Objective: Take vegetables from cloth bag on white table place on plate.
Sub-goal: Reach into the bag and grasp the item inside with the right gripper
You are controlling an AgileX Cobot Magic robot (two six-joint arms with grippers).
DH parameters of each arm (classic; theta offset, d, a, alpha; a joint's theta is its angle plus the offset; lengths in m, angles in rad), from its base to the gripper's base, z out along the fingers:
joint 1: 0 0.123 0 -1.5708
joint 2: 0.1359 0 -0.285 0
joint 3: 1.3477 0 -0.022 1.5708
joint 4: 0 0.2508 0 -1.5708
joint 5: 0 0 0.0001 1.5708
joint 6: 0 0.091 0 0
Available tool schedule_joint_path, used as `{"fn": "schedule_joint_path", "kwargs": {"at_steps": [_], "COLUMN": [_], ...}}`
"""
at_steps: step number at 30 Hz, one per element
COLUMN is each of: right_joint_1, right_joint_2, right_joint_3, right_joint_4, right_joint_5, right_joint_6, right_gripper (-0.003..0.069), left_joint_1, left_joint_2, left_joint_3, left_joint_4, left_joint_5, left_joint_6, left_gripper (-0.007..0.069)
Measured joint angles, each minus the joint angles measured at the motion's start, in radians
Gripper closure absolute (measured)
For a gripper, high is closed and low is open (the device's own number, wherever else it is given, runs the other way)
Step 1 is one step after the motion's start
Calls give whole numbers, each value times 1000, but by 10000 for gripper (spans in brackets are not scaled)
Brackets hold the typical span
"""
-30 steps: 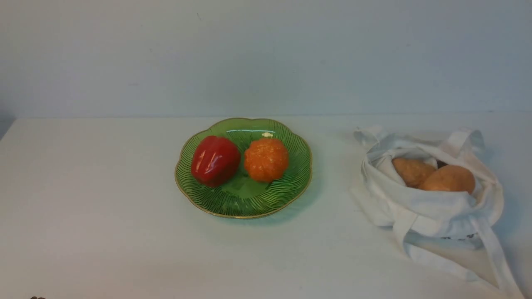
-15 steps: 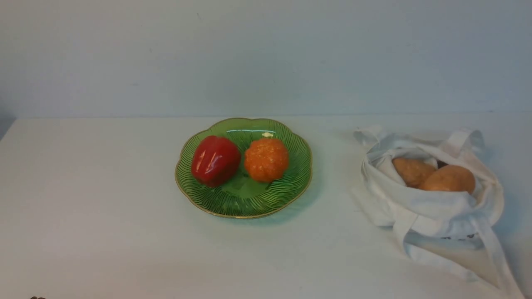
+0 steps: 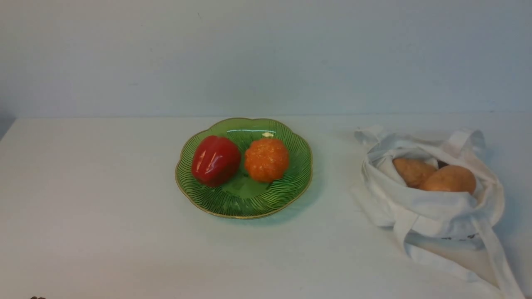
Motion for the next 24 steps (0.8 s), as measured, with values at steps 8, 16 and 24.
{"fn": "schedule_joint_path", "kwargs": {"at_steps": [8,16,24], "right_joint_1": [56,61,63], "right_joint_2": [438,983,1312], "right_joint_3": [-596,-972,-1115], "right_joint_4": [-313,-315,-256], "right_joint_5": [713,1220,1244], "right_joint_6": [-90,-323,-357], "right_gripper": [673,673,673], "left_joint_1": [0,0,0], "left_joint_2": [0,0,0], "left_joint_3": [0,0,0], "left_joint_4": [0,0,0], "left_joint_5": [0,0,0], "left_joint_6": [0,0,0], "left_gripper": [633,633,633]}}
